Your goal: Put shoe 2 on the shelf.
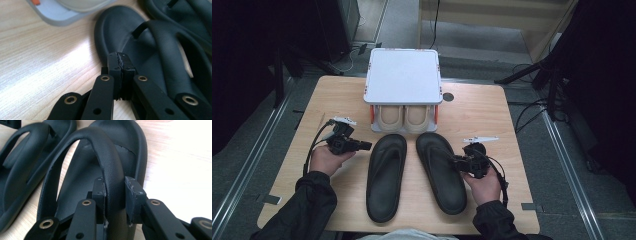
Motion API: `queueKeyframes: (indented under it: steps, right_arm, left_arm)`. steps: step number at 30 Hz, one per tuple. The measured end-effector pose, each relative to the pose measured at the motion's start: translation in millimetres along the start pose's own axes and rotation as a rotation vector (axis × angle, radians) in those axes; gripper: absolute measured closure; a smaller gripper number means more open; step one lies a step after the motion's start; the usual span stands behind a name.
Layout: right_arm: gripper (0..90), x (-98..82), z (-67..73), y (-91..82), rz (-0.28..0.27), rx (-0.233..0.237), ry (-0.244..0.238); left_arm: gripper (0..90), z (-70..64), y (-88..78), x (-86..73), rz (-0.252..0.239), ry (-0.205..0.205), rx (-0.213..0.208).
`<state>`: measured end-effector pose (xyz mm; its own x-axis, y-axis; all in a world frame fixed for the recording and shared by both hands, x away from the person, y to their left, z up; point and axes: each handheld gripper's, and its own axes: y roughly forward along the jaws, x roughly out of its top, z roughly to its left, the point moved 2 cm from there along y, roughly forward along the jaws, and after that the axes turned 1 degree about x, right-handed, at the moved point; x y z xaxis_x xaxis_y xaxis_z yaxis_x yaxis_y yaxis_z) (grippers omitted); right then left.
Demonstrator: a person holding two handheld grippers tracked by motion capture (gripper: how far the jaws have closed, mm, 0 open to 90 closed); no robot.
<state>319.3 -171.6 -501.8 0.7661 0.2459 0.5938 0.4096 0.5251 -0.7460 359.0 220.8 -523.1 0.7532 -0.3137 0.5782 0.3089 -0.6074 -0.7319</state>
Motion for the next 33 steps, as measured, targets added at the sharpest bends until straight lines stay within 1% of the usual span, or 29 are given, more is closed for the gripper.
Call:
queueKeyframes:
  steps: [3, 4, 5, 6, 7, 9, 12, 15, 17, 19, 20, 22, 26, 27, 30, 33]
  right_arm:
    - [72.8, -0.7, 3.3, 6.7, 0.011, 0.002, -0.012]
    - [72.8, -0.7, 4.6, 8.3, 0.012, 0.005, -0.012]
    - [72.8, -0.6, 6.3, 9.8, 0.011, 0.009, -0.013]
    - [72.7, -0.5, 7.3, 11.2, 0.013, 0.011, -0.022]
    - [72.7, -0.7, 8.9, 12.7, 0.015, 0.010, -0.027]
    - [72.5, -1.6, 11.8, 15.9, 0.021, 0.014, -0.029]
    - [72.4, -2.5, 14.8, 20.4, 0.029, 0.025, -0.037]
    - [72.0, -3.9, 17.7, 24.4, 0.037, 0.028, -0.041]
    - [71.7, -4.8, 18.5, 26.3, 0.046, 0.026, -0.044]
    - [71.7, -5.4, 19.0, 27.1, 0.042, 0.031, -0.045]
    - [71.7, -5.4, 19.3, 27.4, 0.042, 0.031, -0.048]
    - [71.6, -5.4, 19.2, 27.7, 0.042, 0.033, -0.050]
    - [71.3, -5.4, 19.1, 27.7, 0.042, 0.034, -0.051]
    - [71.2, -5.6, 19.3, 27.8, 0.040, 0.033, -0.053]
    - [71.0, -6.5, 20.0, 27.8, 0.037, 0.031, -0.054]
    - [70.8, -7.4, 20.5, 28.7, 0.027, 0.035, -0.051]
  left_arm:
    - [90.0, -0.7, 4.7, -0.6, 0.025, 0.019, 0.013]
    - [90.0, -1.2, 5.6, -0.4, 0.025, 0.024, 0.012]
    - [90.0, -2.1, 6.4, -0.4, 0.025, 0.019, 0.007]
    - [90.0, -2.6, 7.0, -0.4, 0.028, 0.022, 0.008]
    - [90.0, -2.9, 8.3, -0.9, 0.039, 0.025, 0.004]
    - [90.0, -3.9, 10.2, -1.6, 0.053, 0.038, 0.010]
    - [89.9, -4.6, 10.4, -2.3, 0.048, 0.039, 0.012]
    - [89.9, -4.6, 10.3, -3.8, 0.049, 0.023, 0.005]
    - [90.0, -6.3, 9.8, -4.5, 0.059, 0.039, 0.009]
    - [90.0, -9.5, 10.1, -4.9, 0.061, 0.054, 0.018]
    - [90.0, -9.8, 10.2, -5.3, 0.063, 0.059, 0.014]
    - [90.0, -10.5, 10.2, -6.3, 0.067, 0.050, 0.001]
    - [89.9, -15.9, 10.4, -8.9, 0.081, 0.061, -0.015]
    - [90.0, -19.6, 10.4, -10.8, 0.090, 0.080, -0.017]
    - [89.9, -22.5, 11.0, -11.9, 0.095, 0.084, -0.026]
    - [89.9, -24.0, 11.4, -13.0, 0.100, 0.078, -0.036]
